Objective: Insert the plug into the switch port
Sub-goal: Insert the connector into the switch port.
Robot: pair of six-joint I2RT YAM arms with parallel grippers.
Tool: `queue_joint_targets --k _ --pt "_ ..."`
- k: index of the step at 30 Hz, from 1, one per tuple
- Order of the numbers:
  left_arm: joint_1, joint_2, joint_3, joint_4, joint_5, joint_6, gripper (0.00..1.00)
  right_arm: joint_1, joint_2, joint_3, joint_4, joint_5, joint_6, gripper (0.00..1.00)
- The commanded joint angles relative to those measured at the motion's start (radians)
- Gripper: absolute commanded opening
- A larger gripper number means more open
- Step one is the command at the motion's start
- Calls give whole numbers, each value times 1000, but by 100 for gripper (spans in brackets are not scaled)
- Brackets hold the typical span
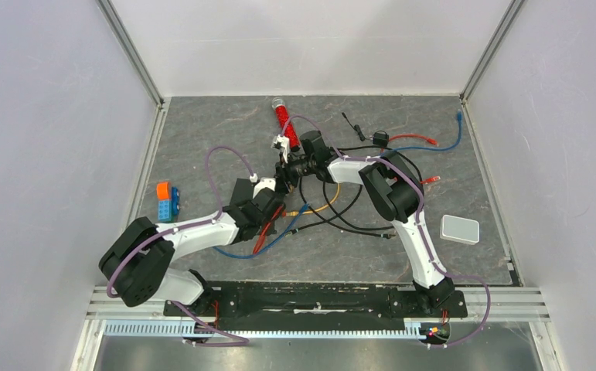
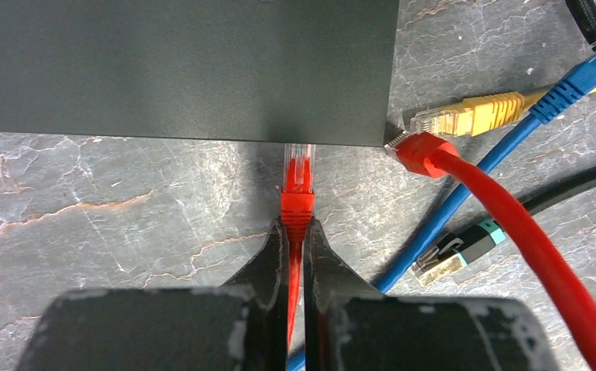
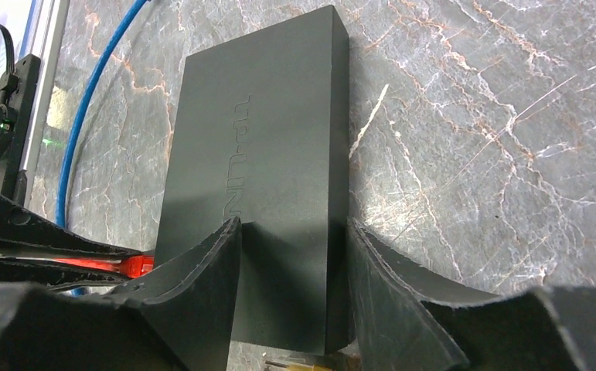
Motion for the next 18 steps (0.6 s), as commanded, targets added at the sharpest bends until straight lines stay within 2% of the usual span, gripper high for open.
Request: queue_joint_targets --k 1,8,15,18 --pt "2 35 -33 82 -222 -11 2 32 -5 -72 -153 -69 31 51" --pt "-31 58 -43 130 -269 -27 2 39 -14 -91 -159 -60 59 49" --pt "-32 40 -72 197 -225 -63 2 56 -36 -150 -108 -53 120 46" --pt "-32 25 -71 223 -215 -53 2 60 -56 -221 -35 -67 182 46"
